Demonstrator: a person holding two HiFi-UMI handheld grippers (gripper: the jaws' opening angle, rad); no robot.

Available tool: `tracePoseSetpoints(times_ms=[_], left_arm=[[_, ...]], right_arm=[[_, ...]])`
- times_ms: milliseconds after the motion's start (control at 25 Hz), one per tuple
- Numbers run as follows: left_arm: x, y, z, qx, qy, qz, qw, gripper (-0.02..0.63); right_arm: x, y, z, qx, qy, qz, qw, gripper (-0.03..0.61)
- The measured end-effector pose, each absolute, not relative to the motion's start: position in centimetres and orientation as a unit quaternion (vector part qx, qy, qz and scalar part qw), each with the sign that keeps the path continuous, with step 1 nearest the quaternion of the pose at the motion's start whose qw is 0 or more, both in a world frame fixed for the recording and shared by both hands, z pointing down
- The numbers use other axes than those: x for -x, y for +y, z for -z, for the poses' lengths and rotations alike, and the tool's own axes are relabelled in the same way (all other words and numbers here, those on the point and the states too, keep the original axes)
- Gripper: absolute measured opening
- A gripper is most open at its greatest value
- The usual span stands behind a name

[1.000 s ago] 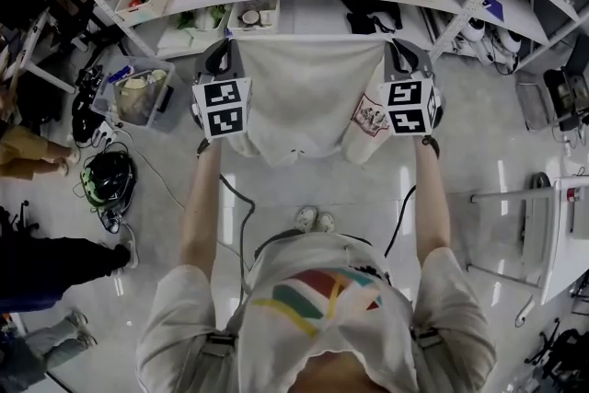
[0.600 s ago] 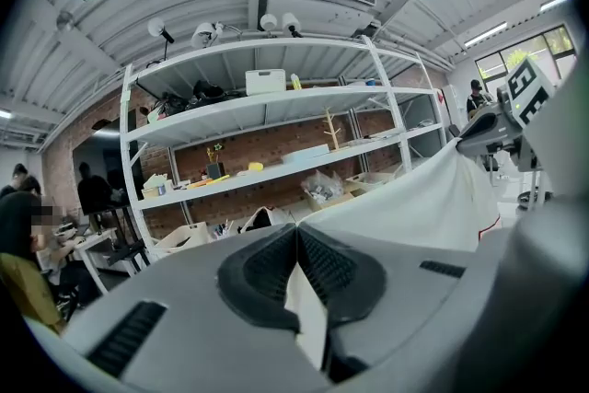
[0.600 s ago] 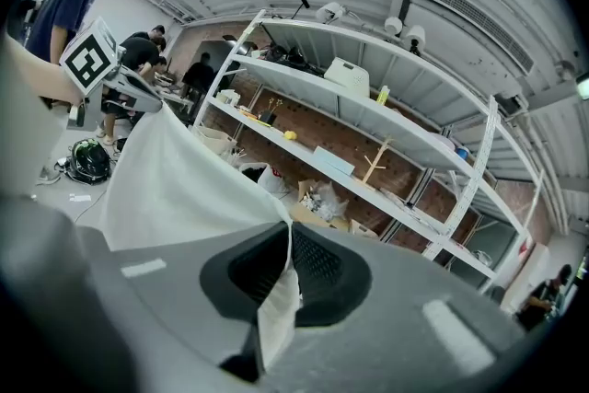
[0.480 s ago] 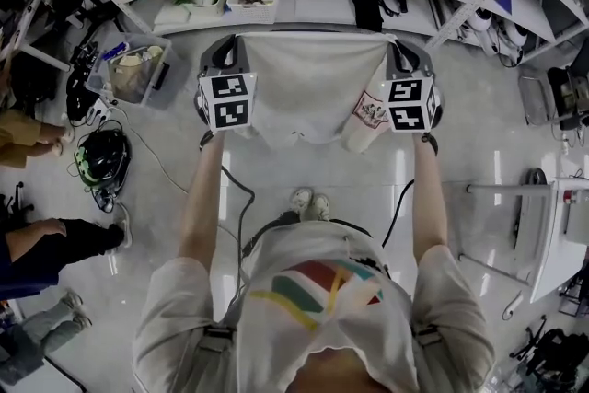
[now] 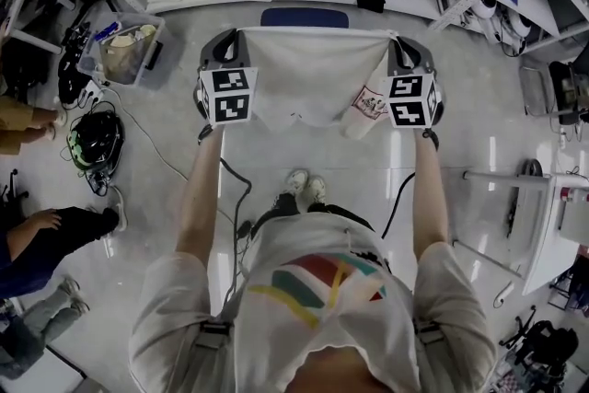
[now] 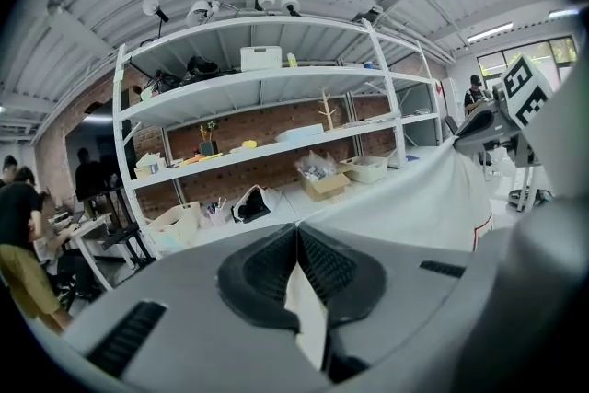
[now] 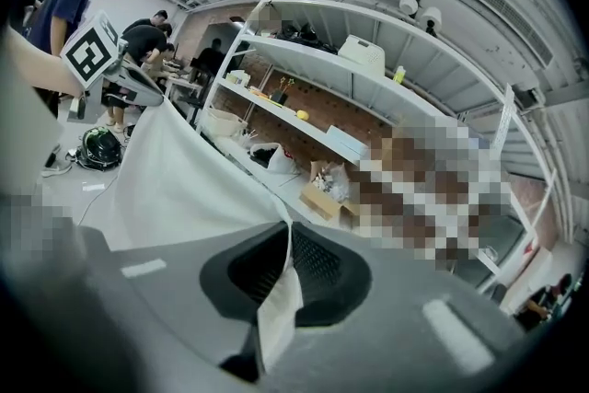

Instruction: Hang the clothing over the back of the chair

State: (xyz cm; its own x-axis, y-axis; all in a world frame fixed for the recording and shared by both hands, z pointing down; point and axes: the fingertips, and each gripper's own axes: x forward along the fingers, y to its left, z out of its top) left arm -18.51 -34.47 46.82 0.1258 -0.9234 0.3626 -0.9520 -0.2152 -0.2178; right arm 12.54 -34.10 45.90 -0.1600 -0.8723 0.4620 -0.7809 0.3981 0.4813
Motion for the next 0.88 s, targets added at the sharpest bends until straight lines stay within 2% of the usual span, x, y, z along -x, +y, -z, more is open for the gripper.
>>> tracePoseSetpoints(times_ms=[880], left_arm=[[17.8, -31.7, -55.4, -0.741, -0.610, -0.266, 0.096, 0.017]], right_arm=[[-13.2, -32.2, -54.6, -0.506, -0.757, 0.010, 0.413, 0.014]])
